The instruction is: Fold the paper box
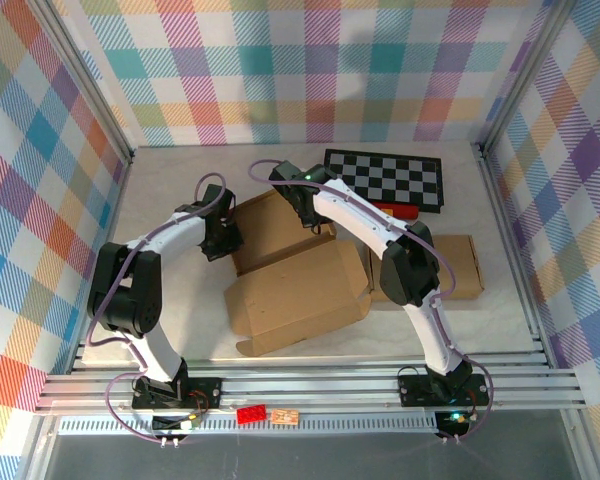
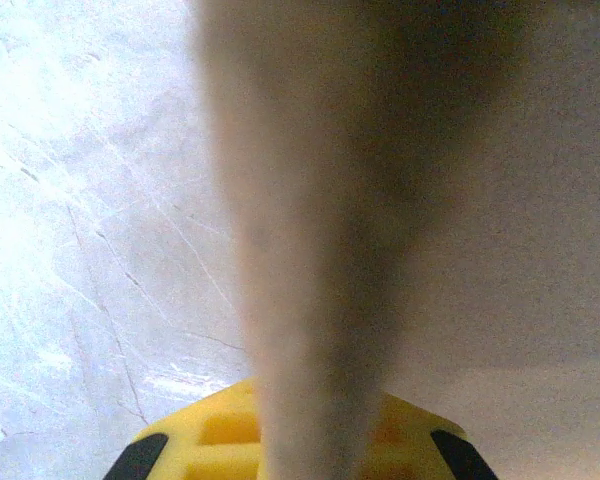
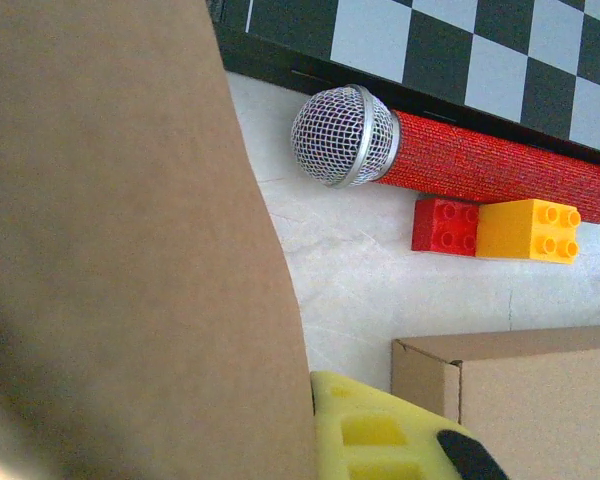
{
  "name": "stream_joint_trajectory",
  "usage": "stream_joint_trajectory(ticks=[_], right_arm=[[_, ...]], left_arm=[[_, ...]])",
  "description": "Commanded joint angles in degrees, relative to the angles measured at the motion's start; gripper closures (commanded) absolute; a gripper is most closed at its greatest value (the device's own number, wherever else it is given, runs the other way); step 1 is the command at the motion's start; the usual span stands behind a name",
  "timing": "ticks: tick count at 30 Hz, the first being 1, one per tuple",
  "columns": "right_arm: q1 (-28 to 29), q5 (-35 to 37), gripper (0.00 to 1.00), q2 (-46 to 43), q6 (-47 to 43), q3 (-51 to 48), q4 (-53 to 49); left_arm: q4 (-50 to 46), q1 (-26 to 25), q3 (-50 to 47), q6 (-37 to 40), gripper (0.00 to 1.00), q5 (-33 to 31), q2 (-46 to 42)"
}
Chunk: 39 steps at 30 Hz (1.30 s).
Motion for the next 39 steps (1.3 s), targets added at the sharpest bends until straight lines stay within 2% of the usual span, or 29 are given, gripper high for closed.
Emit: stream_joint_trajectory(ticks=[1, 9, 13, 15, 18, 24, 33, 35, 37, 39], right_arm=[[0.7, 0.0, 1.0, -0.2, 2.0, 0.4, 1.7], [-1.6, -1.9, 0.99, -1.1, -1.6, -0.7, 4.5], [-3.8, -4.6, 0.73, -1.8, -5.4, -0.4, 6.9], [-4.3, -5.7, 0.65, -1.8, -7.9, 0.2, 8.2], [-4.8, -6.8, 0.6, -0.4, -9.9, 2.5, 8.1], [-5.5, -8.6, 0.6, 3.0, -10.2, 6.8, 6.0], [-6.3, -7.2, 0.63, 4.1, -8.0, 6.6, 4.3], [-6.4, -6.8, 0.67, 4.5, -7.8, 6.8, 4.3], [-6.5, -5.3, 0.78, 5.2, -7.4, 7.7, 3.5], [-6.5, -3.3, 0.84, 6.2, -6.9, 9.5, 2.1]], left_arm=[[-2.3, -1.0, 0.1, 0.1, 1.0, -1.8, -2.0], [-6.7, -1.1, 7.4, 5.5, 1.0, -4.8, -1.5], [-8.3, -1.1, 9.8, 7.9, 1.0, -5.1, -0.9], [-8.6, -1.1, 10.4, 8.7, 1.0, -5.4, -0.7], [-9.1, -1.1, 11.1, 9.3, 1.0, -5.2, -0.3], [-9.2, -1.1, 11.3, 9.3, 1.0, -5.3, -0.3], [-9.8, -1.1, 11.7, 9.3, 1.0, -5.5, -0.3], [-9.8, -1.1, 11.8, 9.3, 1.0, -5.4, -0.1], [-9.8, -1.2, 12.0, 9.3, 1.0, -5.3, -0.1], [-9.8, -1.2, 12.1, 9.3, 1.0, -5.4, -0.1]])
